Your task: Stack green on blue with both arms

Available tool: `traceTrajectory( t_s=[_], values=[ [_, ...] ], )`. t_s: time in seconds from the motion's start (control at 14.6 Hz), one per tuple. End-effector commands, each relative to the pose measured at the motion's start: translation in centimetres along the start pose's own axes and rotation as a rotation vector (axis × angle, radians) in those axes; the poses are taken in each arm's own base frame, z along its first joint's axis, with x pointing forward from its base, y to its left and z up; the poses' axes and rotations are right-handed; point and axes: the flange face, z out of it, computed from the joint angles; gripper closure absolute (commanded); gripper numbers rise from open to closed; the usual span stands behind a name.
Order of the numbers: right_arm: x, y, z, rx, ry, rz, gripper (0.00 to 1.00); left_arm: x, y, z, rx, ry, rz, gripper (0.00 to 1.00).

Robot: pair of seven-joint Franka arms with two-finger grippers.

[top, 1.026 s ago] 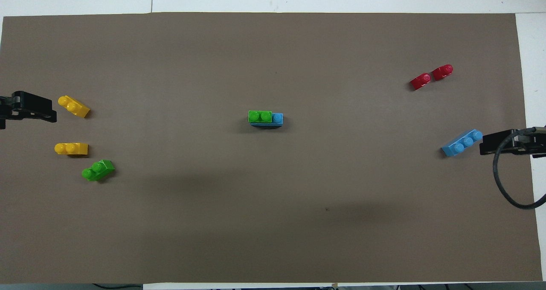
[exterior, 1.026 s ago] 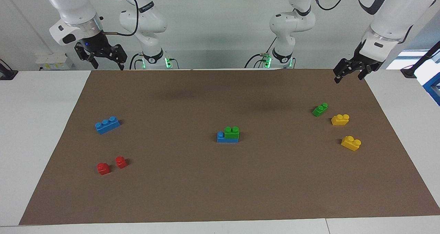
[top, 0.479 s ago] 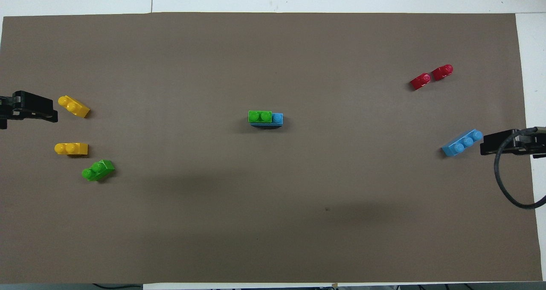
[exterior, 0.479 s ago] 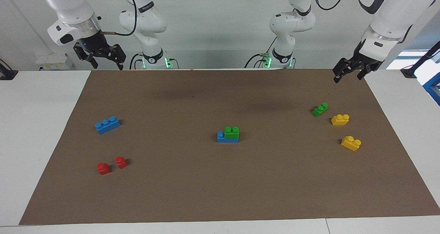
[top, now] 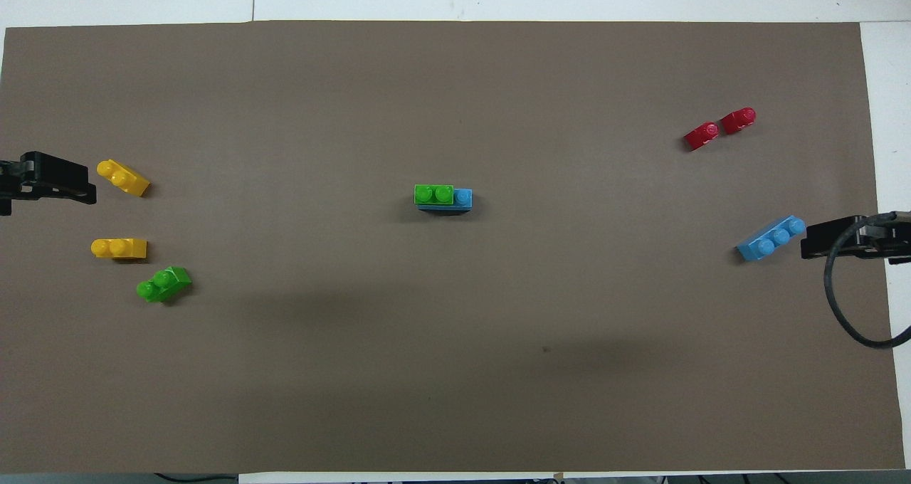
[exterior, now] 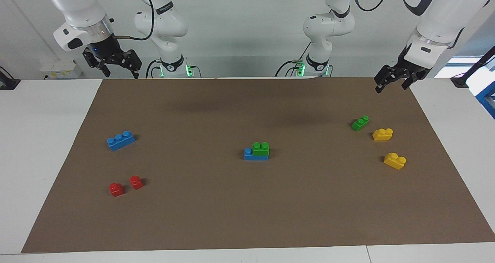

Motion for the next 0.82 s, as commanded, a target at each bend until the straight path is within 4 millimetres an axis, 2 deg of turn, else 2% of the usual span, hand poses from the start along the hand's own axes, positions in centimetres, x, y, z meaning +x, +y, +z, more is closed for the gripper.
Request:
traceTrajectory(
  t_s=[0.0,0.75],
  values=[
    [-0.6,-0.07,-0.17,0.016,-0.003,0.03,0.0,-0.75,0.07,-0.39,-0.011,0.016,0.004,0.0],
    [-0.62,-0.98,-0.32,0.012,0.008,0.044,0.0,-0.76,0.07,-0.45,-0.011,0.016,0.004,0.0]
  ],
)
